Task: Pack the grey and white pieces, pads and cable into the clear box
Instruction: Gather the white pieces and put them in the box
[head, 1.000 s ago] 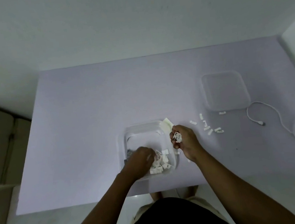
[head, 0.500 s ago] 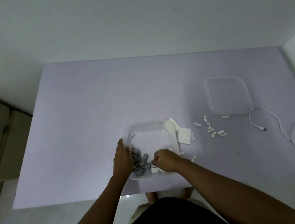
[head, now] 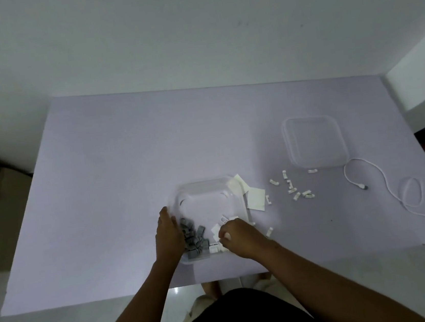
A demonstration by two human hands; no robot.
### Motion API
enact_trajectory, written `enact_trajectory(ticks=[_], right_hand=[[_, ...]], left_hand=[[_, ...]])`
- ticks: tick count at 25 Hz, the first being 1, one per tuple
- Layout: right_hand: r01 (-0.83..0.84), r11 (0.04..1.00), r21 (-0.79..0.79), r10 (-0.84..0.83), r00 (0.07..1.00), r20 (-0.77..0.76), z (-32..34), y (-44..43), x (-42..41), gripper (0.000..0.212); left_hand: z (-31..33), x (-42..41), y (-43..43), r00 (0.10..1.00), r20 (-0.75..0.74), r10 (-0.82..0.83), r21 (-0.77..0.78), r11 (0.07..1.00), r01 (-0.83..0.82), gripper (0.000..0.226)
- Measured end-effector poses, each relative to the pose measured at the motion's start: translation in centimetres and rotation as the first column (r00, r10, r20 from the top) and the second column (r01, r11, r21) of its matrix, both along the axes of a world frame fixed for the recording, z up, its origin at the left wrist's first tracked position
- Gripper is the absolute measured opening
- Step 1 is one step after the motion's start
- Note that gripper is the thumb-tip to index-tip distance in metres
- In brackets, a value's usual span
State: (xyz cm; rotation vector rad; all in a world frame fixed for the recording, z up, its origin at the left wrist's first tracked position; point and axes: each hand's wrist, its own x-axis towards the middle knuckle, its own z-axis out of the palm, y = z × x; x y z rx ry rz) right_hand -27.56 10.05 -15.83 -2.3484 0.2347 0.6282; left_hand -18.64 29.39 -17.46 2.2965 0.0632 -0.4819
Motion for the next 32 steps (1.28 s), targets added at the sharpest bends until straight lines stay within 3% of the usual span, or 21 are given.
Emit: enact_trajectory(ticks=[2,4,6,7,10,11,12,15,17,19,21,24,27,30,32], right_hand=[[0.145,0.979,0.145,-0.155,0.986,0.067,1.4,-0.4,-0.2,0.017],[0.344,0.896,0.282,-0.406,0.891,0.203,2.5,-1.8,-0.6,0.012],[0.489,0.830,0.268,-0.556,0.760,0.336,2.5,-4.4,-0.9,0.011],[0.537,0.814,0.221,-0.581,0.738,0.344,2.1,-5.6,-1.0,0.015],[0.509,0.859,0.059,-0.505,0.823,0.260,-0.3,-7.9,-2.9,0.018],[0.432,0.901,0.028,-0.426,0.871,0.246,-0.8,-8.3,-3.4,0.021],[0.291,0.955,0.060,-0.297,0.940,0.169,-3.4,-14.6,-5.7,0.024],[-0.050,0.998,0.023,0.048,0.995,0.090,-5.8,-15.9,-7.5,0.026],[-0.107,0.994,-0.026,0.110,0.983,0.150,-5.7,-14.9,-6.8,0.021],[-0.032,0.999,-0.021,0.035,0.984,0.172,-5.9,-15.4,-6.4,0.018],[-0.006,1.000,-0.010,0.007,0.981,0.193,-6.2,-17.4,-6.2,0.016],[0.020,1.000,-0.005,-0.019,0.974,0.225,-6.5,-20.9,-6.2,0.009],[0.057,0.998,-0.036,-0.047,0.973,0.228,-6.4,-23.5,-6.6,0.007],[0.137,0.989,-0.057,-0.117,0.955,0.273,-5.6,-25.1,-7.3,0.005],[0.258,0.961,-0.103,-0.218,0.930,0.295,-5.3,-26.2,-7.7,0.023]], left_hand=[[0.2,0.2,0.1,1.000,0.002,-0.002,0.018,1.000,0.002,0.037],[0.8,0.3,0.1,0.997,0.081,-0.010,0.089,0.996,0.003,0.043],[1.8,0.8,-0.5,0.982,0.187,-0.015,0.157,0.988,-0.015,0.048],[2.4,1.5,-0.9,0.966,0.259,-0.018,0.158,0.987,-0.024,0.049],[4.8,1.8,-2.1,0.901,0.429,-0.057,0.075,0.997,0.027,0.043],[6.1,1.4,-2.7,0.886,0.452,-0.100,0.050,0.995,0.087,0.040],[5.6,-1.5,-9.8,0.893,0.441,-0.092,0.070,0.995,0.068,0.037],[7.1,-4.7,-15.5,0.909,0.335,-0.248,0.084,0.969,0.233,0.023],[5.7,-4.8,-17.4,0.894,0.201,-0.400,0.140,0.915,0.378,0.016],[4.2,-6.0,-19.4,0.860,0.016,-0.510,0.229,0.839,0.494,0.019],[2.6,-7.7,-21.8,0.846,-0.119,-0.520,0.369,0.768,0.524,0.025],[1.3,-9.4,-24.5,0.855,-0.201,-0.478,0.527,0.684,0.505,0.040],[0.7,-9.7,-25.3,0.881,-0.307,-0.361,0.543,0.693,0.473,0.042],[-0.6,-9.9,-24.9,0.858,-0.357,-0.368,0.598,0.616,0.513,0.047],[-0.8,-9.6,-25.5,0.829,-0.416,-0.374,0.610,0.562,0.559,0.040]])
